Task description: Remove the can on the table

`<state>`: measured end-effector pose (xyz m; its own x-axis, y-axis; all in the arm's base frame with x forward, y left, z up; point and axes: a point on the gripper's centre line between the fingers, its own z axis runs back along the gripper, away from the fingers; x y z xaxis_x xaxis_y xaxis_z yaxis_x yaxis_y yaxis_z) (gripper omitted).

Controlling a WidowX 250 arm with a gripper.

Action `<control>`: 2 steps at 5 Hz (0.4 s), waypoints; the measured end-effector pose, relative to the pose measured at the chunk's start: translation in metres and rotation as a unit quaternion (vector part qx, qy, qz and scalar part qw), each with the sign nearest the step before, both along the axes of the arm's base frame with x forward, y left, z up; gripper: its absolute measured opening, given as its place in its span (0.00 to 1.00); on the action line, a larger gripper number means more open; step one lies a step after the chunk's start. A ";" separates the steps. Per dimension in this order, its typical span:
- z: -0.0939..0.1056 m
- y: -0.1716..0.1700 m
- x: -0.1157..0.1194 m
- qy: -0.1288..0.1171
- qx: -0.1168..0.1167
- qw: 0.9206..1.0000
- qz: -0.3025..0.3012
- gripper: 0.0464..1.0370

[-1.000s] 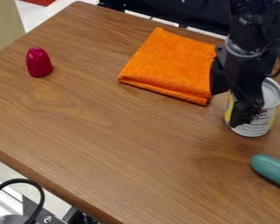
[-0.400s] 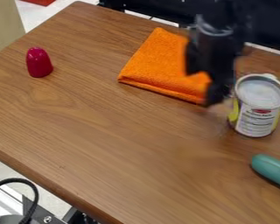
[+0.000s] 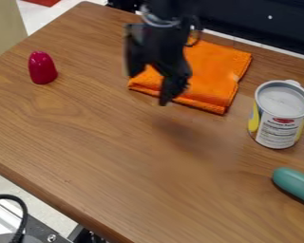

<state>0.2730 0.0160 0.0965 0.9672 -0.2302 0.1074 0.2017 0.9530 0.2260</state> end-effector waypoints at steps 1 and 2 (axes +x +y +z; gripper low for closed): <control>0.004 0.027 -0.010 -0.019 -0.028 0.995 0.093 0.96; 0.004 0.055 -0.015 -0.046 -0.035 0.975 0.214 0.96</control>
